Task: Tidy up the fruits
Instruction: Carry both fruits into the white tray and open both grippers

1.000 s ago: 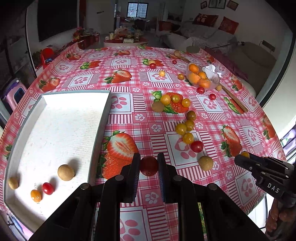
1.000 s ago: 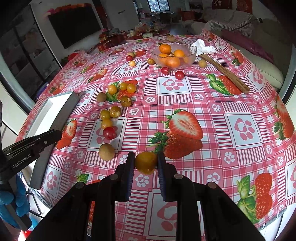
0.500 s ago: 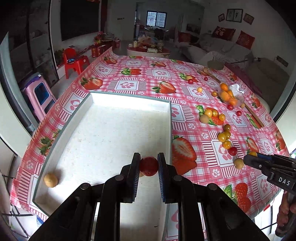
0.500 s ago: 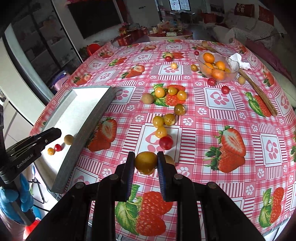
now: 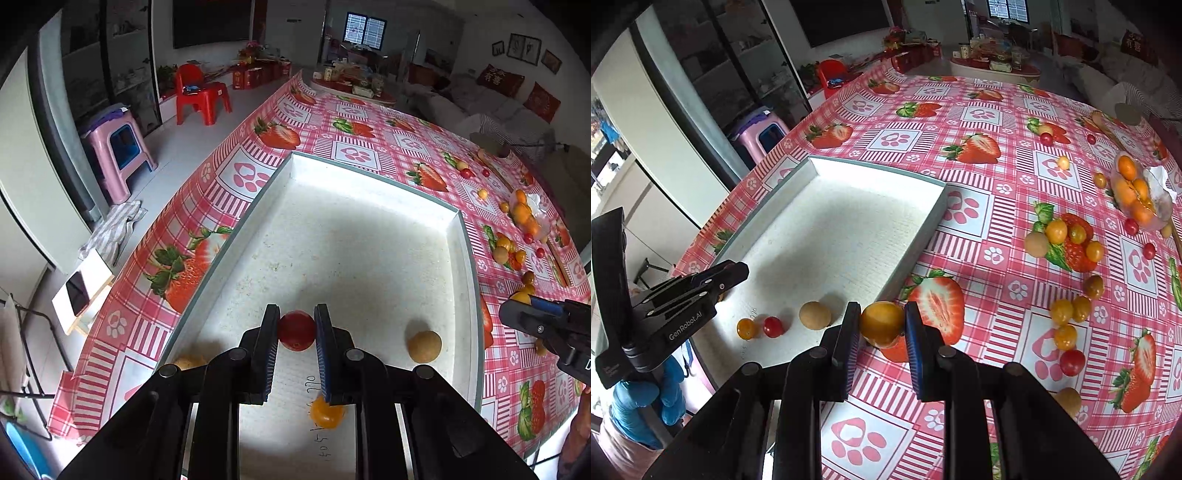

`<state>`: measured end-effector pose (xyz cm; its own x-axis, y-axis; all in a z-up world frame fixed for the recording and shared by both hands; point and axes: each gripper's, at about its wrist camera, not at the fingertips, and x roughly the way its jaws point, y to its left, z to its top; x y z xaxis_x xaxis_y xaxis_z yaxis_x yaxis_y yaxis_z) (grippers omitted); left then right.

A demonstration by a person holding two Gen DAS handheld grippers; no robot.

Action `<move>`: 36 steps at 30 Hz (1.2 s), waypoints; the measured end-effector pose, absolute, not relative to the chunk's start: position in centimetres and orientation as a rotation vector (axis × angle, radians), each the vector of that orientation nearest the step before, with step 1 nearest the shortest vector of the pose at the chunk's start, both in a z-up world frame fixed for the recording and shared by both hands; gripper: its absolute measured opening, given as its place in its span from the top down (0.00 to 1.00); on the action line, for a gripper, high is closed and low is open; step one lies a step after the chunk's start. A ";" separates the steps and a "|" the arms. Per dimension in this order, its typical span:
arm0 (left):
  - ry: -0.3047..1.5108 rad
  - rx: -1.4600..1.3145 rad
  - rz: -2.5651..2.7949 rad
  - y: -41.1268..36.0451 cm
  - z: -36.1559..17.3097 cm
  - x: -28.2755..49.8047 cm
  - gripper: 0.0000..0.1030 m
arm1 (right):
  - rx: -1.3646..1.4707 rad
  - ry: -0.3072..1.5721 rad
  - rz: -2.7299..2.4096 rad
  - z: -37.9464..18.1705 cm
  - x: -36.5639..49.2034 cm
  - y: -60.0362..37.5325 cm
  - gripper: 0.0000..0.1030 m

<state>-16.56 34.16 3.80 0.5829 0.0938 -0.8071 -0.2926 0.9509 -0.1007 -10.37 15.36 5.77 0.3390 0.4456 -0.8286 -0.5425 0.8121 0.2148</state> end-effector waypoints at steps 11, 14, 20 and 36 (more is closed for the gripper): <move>0.973 -0.233 0.236 35.1 2.1 -15.8 0.81 | -0.172 1.088 0.675 3.4 -8.2 21.5 0.75; 0.981 -0.223 0.234 35.0 2.0 -15.8 0.81 | -0.184 1.110 0.670 2.3 -7.9 22.4 0.75; 0.988 -0.197 0.232 34.6 1.9 -15.7 0.77 | -0.220 1.120 0.658 1.2 -7.9 23.5 0.74; 0.938 -0.179 0.235 32.9 4.3 -16.2 0.30 | -0.113 1.011 0.638 5.4 -8.6 18.2 0.28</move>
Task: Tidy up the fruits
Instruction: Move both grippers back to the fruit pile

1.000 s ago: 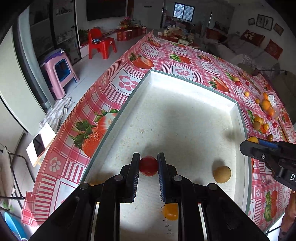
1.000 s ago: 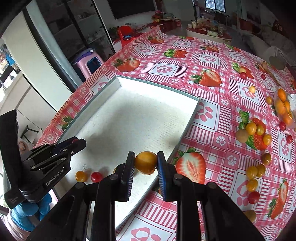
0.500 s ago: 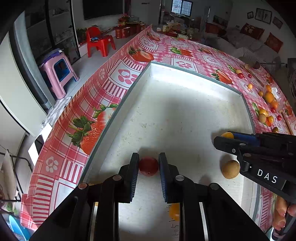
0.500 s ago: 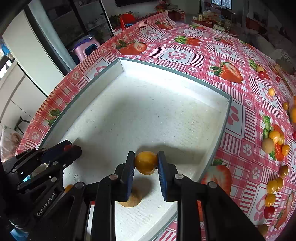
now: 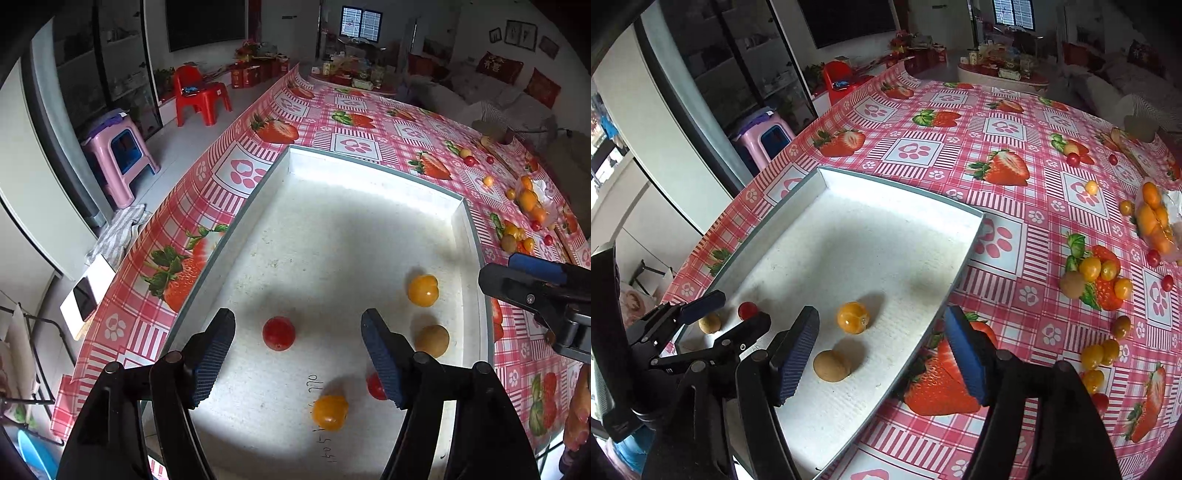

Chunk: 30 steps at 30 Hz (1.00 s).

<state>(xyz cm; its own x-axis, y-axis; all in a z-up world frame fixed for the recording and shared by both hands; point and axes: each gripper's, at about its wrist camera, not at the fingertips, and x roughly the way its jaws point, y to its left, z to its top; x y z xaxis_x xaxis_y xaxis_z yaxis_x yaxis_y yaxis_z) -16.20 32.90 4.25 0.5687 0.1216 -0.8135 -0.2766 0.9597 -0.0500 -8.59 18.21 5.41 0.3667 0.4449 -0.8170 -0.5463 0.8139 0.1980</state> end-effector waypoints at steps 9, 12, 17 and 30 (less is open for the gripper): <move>0.901 -0.113 0.134 26.8 7.5 -14.4 0.30 | -0.042 1.014 0.523 5.8 -7.5 9.7 0.28; 0.901 -0.085 0.085 23.8 8.3 -13.2 0.30 | -0.011 1.013 0.463 5.8 -6.6 5.9 0.27; 0.917 -0.039 0.011 18.8 8.4 -10.6 0.30 | 0.059 1.015 0.353 5.6 -4.6 -0.6 0.26; 0.994 -0.060 0.005 13.0 3.2 -2.8 0.30 | 0.034 1.015 0.175 2.5 0.4 -8.3 0.26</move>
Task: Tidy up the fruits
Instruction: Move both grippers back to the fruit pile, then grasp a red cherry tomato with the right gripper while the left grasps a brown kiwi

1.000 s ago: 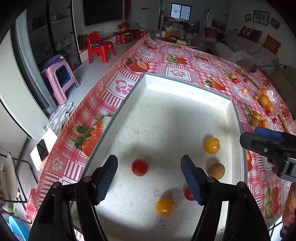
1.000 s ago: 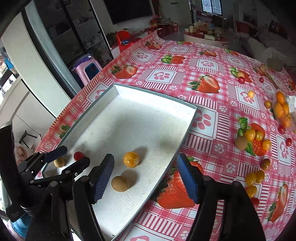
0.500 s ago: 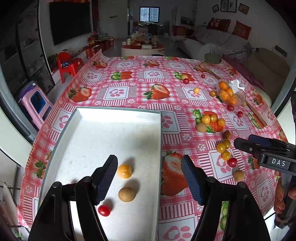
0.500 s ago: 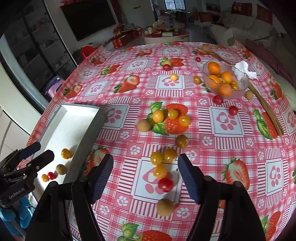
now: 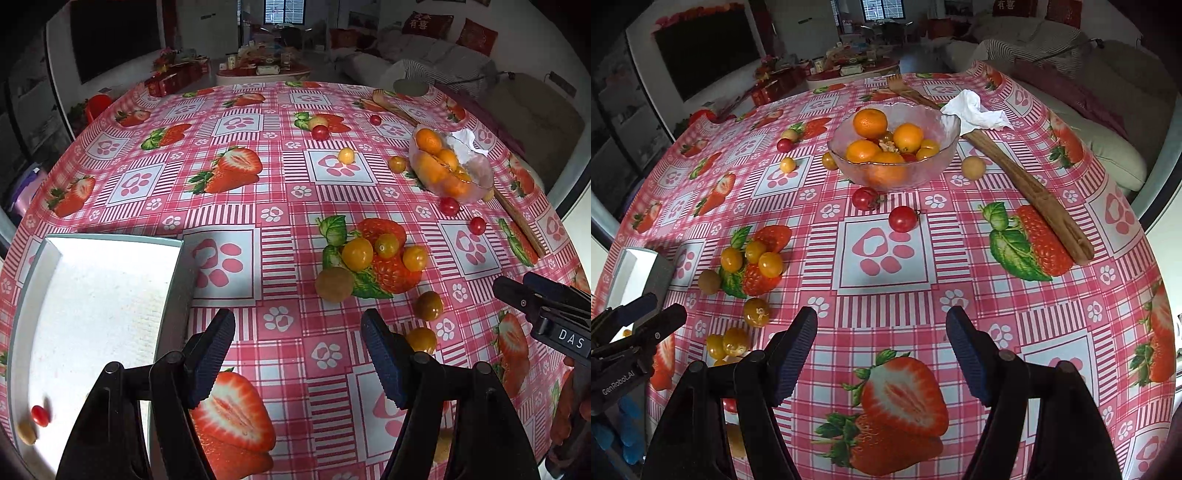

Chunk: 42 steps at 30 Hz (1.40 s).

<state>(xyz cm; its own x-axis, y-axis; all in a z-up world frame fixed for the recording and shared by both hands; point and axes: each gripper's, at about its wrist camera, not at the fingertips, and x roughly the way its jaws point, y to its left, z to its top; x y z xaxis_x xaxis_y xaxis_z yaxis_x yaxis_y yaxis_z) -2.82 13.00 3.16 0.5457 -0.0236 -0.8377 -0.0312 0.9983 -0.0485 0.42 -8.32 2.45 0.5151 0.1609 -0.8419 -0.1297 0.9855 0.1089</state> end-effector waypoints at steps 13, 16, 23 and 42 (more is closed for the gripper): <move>1.016 -0.008 0.002 11.6 1.0 -0.1 0.30 | -0.027 0.970 0.092 0.3 5.6 -8.0 0.26; 1.011 -0.006 -0.005 11.4 1.0 0.1 0.30 | -0.043 0.949 0.078 0.2 6.5 -7.5 0.27; 0.987 -0.014 0.006 11.2 1.1 0.0 0.45 | -0.046 0.913 0.078 0.4 7.7 -6.6 0.69; 0.950 -0.093 -0.089 11.8 4.2 -4.7 0.74 | 0.125 0.999 0.204 1.2 1.3 -9.4 0.78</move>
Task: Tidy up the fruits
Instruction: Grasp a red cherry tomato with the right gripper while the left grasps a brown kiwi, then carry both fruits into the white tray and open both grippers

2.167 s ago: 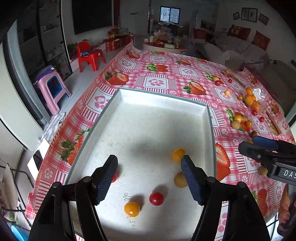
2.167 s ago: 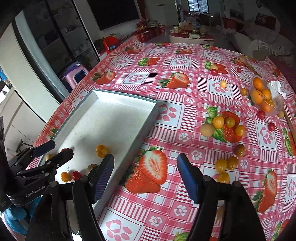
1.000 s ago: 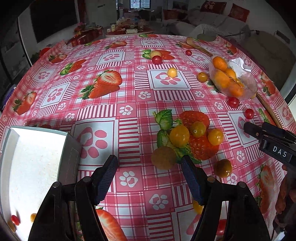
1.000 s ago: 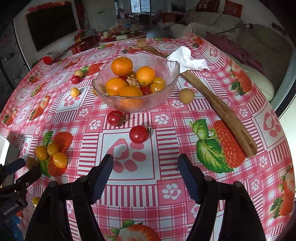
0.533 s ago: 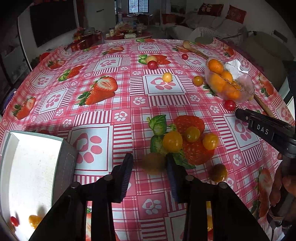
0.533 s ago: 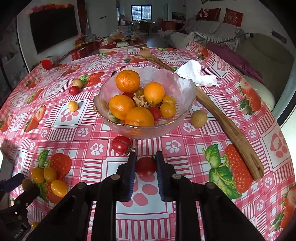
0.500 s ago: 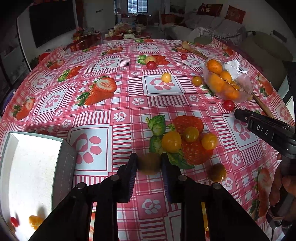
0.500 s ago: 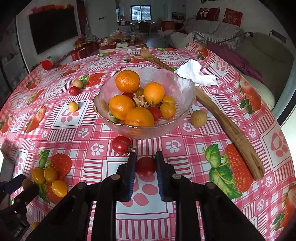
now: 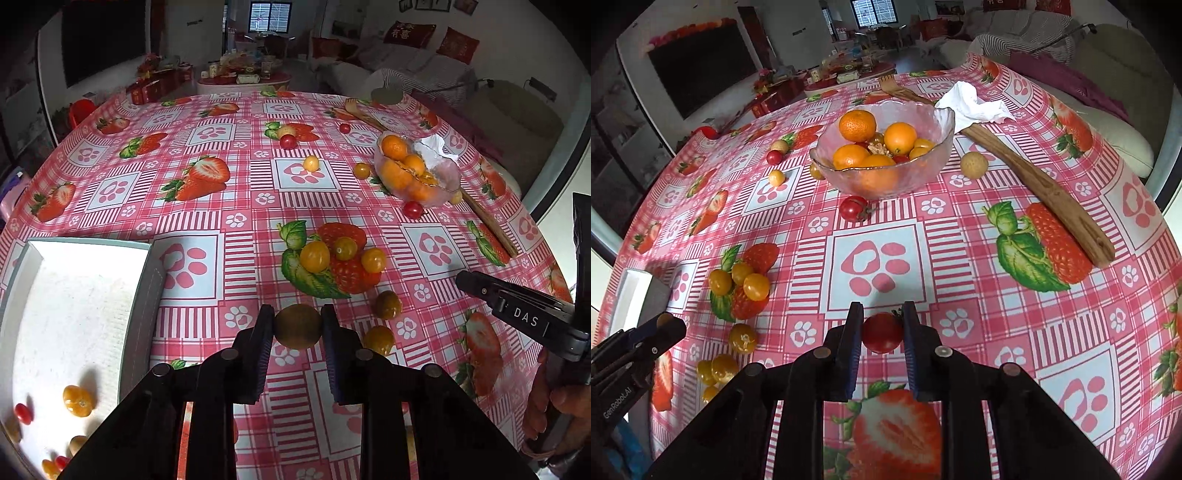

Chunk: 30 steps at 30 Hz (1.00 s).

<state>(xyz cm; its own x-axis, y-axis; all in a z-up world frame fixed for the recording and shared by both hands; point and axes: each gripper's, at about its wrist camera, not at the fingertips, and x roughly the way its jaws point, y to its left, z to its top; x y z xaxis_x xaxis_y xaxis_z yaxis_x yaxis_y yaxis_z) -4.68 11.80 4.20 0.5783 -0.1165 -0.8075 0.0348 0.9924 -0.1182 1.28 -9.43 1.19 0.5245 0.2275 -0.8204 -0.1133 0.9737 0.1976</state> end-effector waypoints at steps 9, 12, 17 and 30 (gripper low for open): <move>0.944 -0.088 -0.079 13.4 5.1 -9.7 0.74 | 0.116 1.023 0.257 2.4 -3.3 -8.7 0.78; 0.937 -0.096 -0.068 14.4 5.4 -11.4 0.74 | 0.107 1.029 0.279 2.8 -4.6 -8.0 0.78; 0.914 -0.122 -0.033 16.9 6.0 -13.9 0.74 | 0.079 1.030 0.325 3.7 -6.4 -5.6 0.78; 0.863 -0.183 0.121 25.9 6.6 -19.9 0.74 | -0.006 1.007 0.492 6.3 -10.0 3.9 0.78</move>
